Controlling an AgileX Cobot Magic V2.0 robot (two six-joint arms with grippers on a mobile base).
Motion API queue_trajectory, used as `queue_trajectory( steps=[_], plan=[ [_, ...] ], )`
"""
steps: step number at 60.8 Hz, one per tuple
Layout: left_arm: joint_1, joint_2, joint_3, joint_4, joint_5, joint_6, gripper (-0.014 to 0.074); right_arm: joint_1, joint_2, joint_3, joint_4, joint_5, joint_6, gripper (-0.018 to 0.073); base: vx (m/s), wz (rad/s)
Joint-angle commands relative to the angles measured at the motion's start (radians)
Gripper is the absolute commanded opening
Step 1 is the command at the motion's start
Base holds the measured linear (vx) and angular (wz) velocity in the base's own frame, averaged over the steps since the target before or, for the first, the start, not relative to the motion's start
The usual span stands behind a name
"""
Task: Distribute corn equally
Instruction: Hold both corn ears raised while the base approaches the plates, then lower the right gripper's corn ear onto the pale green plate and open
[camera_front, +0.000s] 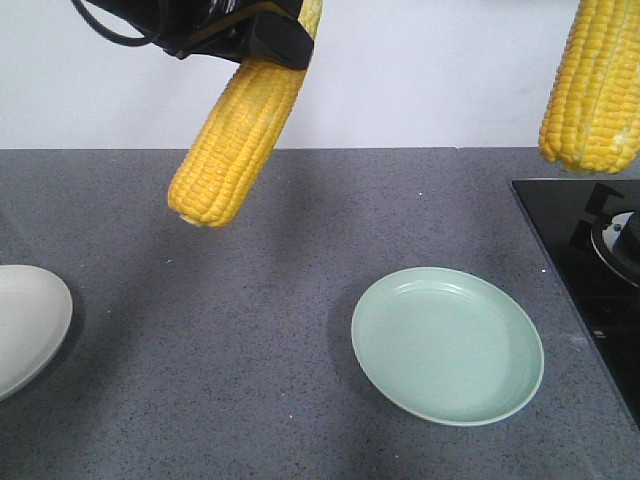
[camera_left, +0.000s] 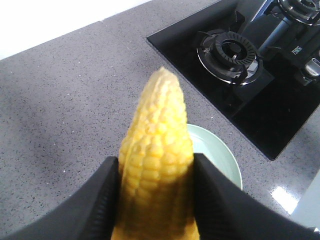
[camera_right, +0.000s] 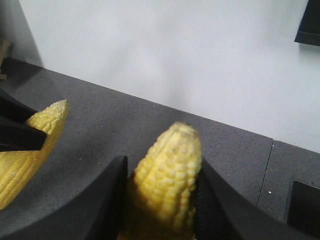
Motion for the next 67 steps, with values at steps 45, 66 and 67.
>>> queue_trajectory(
  steps=[45, 66, 67],
  plan=[
    [0.001, -0.039, -0.026, -0.017, -0.034, 0.001, -0.0007, -0.006, -0.019, -0.019, 0.010, -0.039, -0.007, -0.0004, 0.00, 0.00],
    [0.001, -0.039, -0.021, 0.144, 0.015, 0.000, -0.0007, -0.006, 0.097, 0.007, 0.047, -0.004, -0.008, -0.0004, 0.00, 0.00],
    [0.001, -0.039, -0.021, 0.146, 0.015, 0.000, -0.0007, -0.006, 0.103, 0.016, 0.050, -0.004, -0.008, -0.0004, 0.00, 0.00]
  ],
)
